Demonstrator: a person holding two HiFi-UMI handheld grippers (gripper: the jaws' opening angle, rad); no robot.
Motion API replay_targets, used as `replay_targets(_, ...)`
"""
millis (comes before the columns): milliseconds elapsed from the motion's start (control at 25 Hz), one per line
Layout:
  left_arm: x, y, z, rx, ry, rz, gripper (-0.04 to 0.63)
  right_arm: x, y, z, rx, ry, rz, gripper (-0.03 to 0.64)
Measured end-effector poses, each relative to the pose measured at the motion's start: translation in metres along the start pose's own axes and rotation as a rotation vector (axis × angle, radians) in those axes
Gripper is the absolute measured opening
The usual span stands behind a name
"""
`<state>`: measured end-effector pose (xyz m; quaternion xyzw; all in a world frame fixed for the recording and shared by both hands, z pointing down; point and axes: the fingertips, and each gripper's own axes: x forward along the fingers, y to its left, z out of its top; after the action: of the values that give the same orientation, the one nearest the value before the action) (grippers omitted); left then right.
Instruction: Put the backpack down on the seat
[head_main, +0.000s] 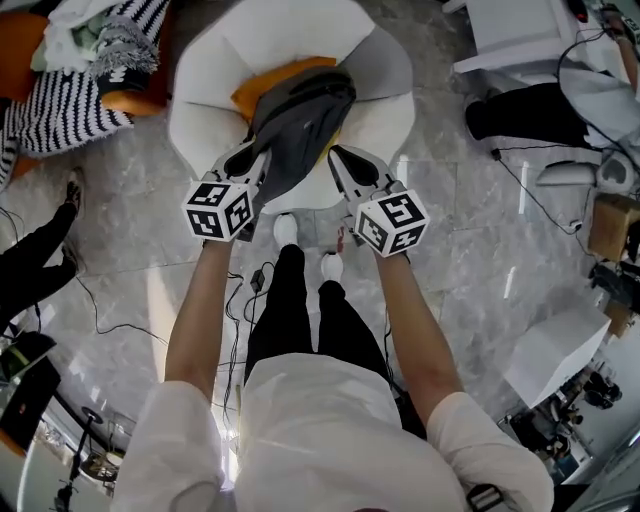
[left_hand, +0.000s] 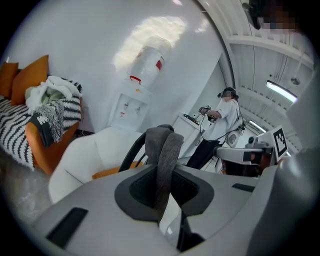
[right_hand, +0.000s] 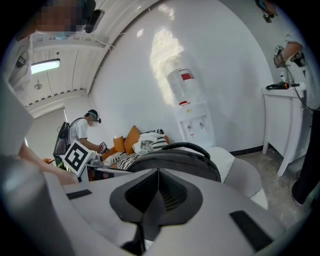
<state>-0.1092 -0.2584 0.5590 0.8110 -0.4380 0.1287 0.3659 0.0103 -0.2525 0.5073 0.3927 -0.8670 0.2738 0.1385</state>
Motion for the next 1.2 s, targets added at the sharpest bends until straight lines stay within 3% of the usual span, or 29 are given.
replay_targets(920,0.101,0.025,-0.051,-0.209,-0.073,-0.135,0.061,0.059,-0.047,-0.079,0.049,0.001,-0.037,0.025)
replay_targets(1200,0.123,0.039,-0.070,-0.273,-0.104,-0.141,0.061,0.058,-0.059,-0.103,0.074,0.001,-0.049,0.025)
